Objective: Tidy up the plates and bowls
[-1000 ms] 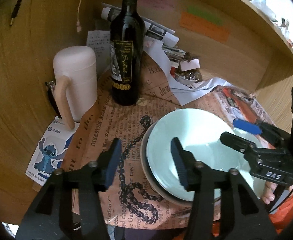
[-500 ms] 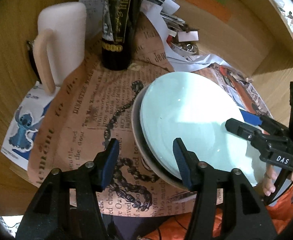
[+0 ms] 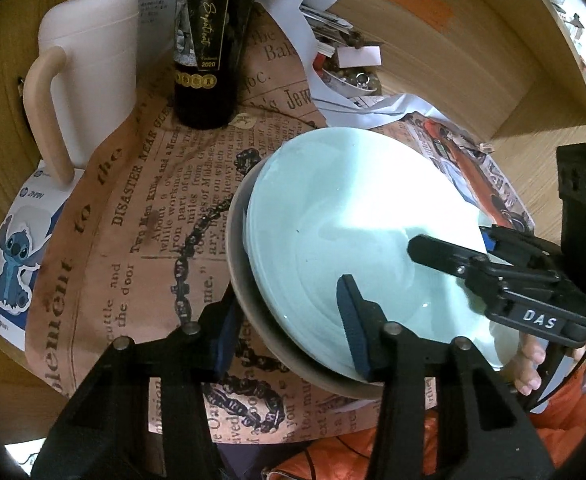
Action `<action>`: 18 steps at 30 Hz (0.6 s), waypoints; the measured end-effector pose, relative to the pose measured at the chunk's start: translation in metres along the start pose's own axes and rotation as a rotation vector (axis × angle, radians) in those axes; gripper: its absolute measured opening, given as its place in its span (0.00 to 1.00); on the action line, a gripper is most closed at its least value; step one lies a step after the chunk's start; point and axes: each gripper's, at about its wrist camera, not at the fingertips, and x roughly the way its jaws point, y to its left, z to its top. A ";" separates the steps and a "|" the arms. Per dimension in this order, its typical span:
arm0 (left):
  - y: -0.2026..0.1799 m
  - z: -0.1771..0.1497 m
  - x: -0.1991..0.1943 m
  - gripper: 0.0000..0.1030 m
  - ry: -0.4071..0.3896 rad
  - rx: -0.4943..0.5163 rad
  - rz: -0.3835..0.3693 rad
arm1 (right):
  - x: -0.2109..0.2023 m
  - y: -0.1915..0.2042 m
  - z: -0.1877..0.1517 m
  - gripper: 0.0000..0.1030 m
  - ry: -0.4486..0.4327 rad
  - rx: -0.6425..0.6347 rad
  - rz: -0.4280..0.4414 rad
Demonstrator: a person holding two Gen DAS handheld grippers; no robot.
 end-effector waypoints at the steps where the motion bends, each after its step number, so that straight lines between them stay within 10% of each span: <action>1: 0.000 0.000 0.000 0.44 -0.002 0.000 -0.002 | 0.003 0.000 0.000 0.40 0.011 -0.001 0.000; 18: -0.014 -0.003 0.001 0.44 -0.040 0.035 0.117 | 0.004 0.009 -0.003 0.36 -0.024 -0.007 -0.071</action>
